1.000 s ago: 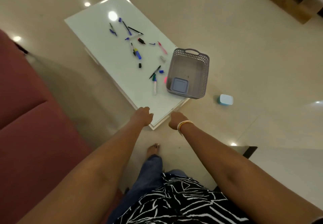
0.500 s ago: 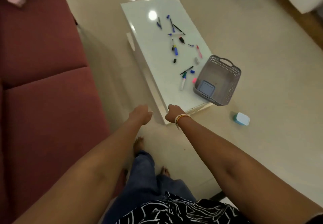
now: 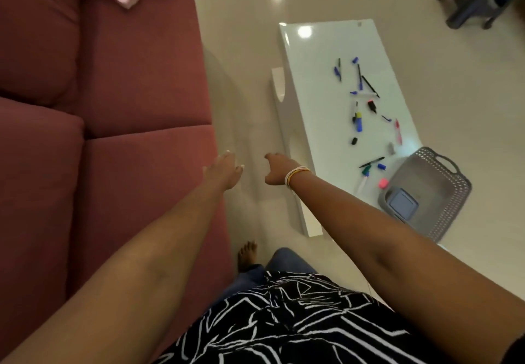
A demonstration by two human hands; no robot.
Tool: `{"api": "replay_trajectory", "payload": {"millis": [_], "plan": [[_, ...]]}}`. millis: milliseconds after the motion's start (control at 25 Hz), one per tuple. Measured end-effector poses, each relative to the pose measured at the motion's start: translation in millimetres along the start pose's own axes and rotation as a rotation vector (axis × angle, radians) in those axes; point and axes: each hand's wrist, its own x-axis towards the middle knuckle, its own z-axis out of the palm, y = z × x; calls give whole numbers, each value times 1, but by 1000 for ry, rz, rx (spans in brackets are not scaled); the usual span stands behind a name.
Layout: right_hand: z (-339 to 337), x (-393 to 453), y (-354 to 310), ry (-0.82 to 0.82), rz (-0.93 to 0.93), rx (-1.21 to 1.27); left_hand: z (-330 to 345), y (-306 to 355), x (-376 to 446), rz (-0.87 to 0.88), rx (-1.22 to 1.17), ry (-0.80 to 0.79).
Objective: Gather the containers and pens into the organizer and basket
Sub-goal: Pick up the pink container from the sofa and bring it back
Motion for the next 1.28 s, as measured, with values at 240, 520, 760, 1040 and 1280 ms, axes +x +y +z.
{"api": "replay_trajectory", "payload": {"millis": [240,520,760,1040,1280], "plan": [[-65,108,-36,-49,-99,-129,-59,-37,78,-149,-106,10],[-182,249,-76,-99,-209,-148,-152,-41,196,-343,-284,100],[-286,358,-132,-106,-311,-182,-239,-54,288,-485,-466,195],[-354,489,-224,-115,-433,-285,-335,-114,406,-545,-550,262],[-394,580,-296,-169,-473,-370,-401,-157,473,-587,-585,255]]}}
